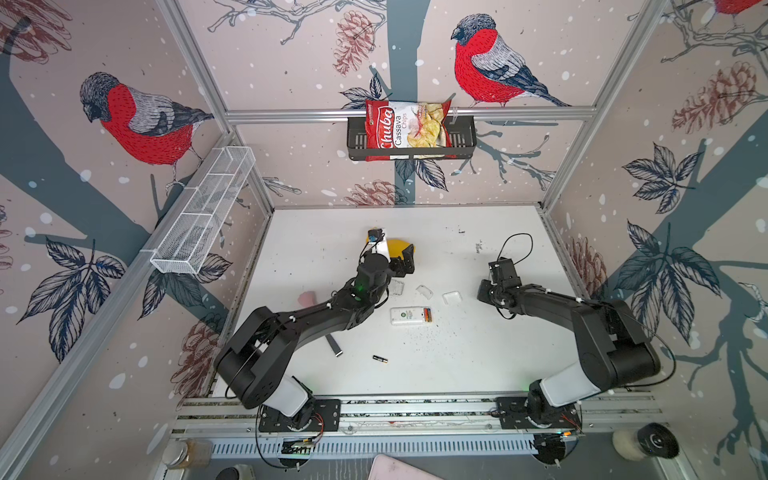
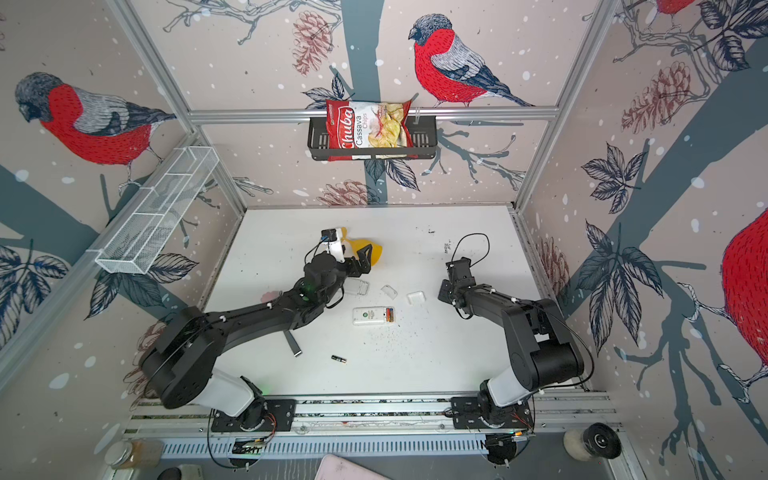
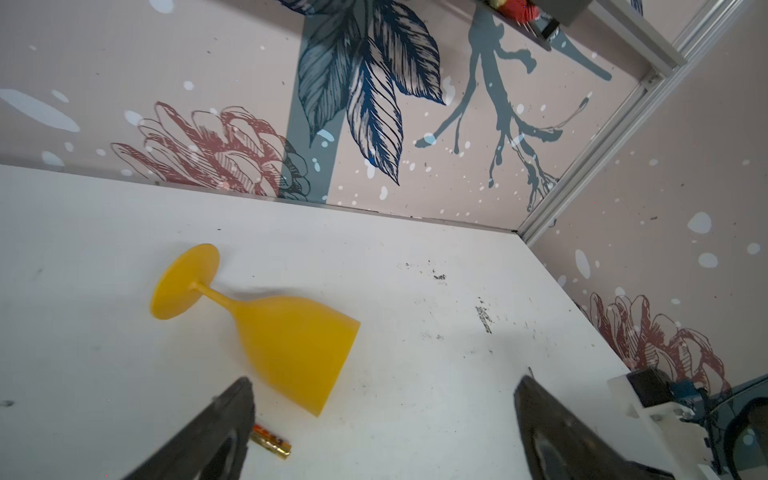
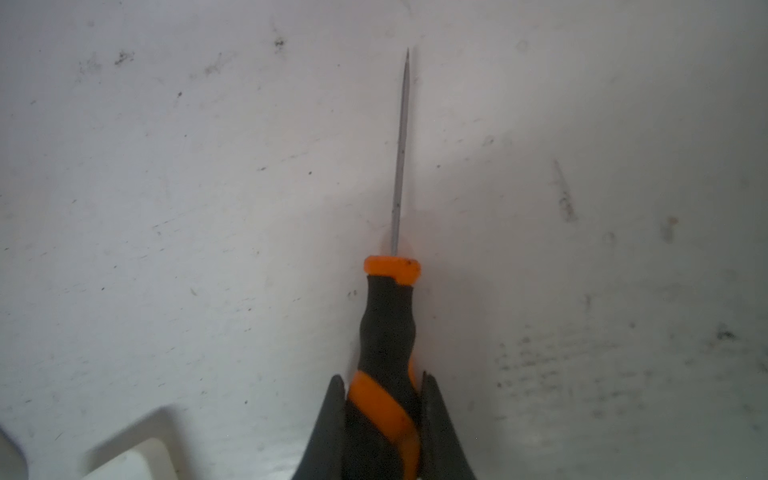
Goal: Unload the batteries from the remote control
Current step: 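Lift the screwdriver and carry it toward the left gripper while the left rises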
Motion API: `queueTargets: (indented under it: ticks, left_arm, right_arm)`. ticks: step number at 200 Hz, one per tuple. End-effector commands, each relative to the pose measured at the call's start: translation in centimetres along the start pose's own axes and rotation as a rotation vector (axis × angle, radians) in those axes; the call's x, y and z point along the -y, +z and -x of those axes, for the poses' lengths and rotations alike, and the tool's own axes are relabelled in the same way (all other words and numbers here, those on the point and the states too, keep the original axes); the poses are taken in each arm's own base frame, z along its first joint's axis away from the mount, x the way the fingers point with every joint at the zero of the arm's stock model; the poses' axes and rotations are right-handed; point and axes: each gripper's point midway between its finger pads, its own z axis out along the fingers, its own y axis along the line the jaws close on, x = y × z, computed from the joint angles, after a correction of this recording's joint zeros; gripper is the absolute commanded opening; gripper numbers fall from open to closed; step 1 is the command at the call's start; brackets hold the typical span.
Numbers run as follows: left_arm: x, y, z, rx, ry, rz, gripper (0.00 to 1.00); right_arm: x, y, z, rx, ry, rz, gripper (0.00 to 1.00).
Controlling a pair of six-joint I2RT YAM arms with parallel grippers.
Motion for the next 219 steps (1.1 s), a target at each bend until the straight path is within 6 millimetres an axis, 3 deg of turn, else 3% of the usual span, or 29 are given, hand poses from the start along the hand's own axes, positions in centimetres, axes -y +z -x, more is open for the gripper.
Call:
queueTargets:
  ticks: [1,19,46,75,106,132,165,219]
  left_arm:
    - [-0.2,-1.6,2.4,0.076,-0.116,-0.048,0.97]
    - [-0.7,-2.7,3.2,0.079,-0.14,-0.045,0.97]
    - [-1.3,-4.2,3.8,0.068,-0.12,-0.008,0.97]
    - [-2.6,-7.7,4.3,0.132,-0.125,-0.037,0.96]
    - [-5.6,-10.5,4.4,0.142,-0.165,0.012,0.92]
    - [-6.5,-12.0,4.2,0.145,-0.184,0.007,0.9]
    - [-7.7,-13.4,4.1,0.158,-0.221,-0.002,0.87]
    - [-9.3,-15.0,3.7,0.169,-0.248,0.039,0.85]
  right_arm:
    - [-1.3,-0.9,-0.5,-0.02,-0.07,0.023,0.06]
    - [-4.6,-2.5,0.4,0.04,-0.156,0.115,0.0]
    - [-10.4,-6.3,1.7,0.189,-0.256,0.328,0.0]
    - [-16.5,-10.4,2.8,0.297,-0.348,0.599,0.0]
    - [-22.2,-12.8,2.0,0.335,-0.503,0.784,0.0]
    - [-26.5,-14.4,0.9,0.339,-0.615,0.948,0.0]
    - [-30.3,-15.2,0.5,0.313,-0.699,1.084,0.0]
    - [-33.9,-14.8,0.1,0.3,-0.769,1.173,0.0]
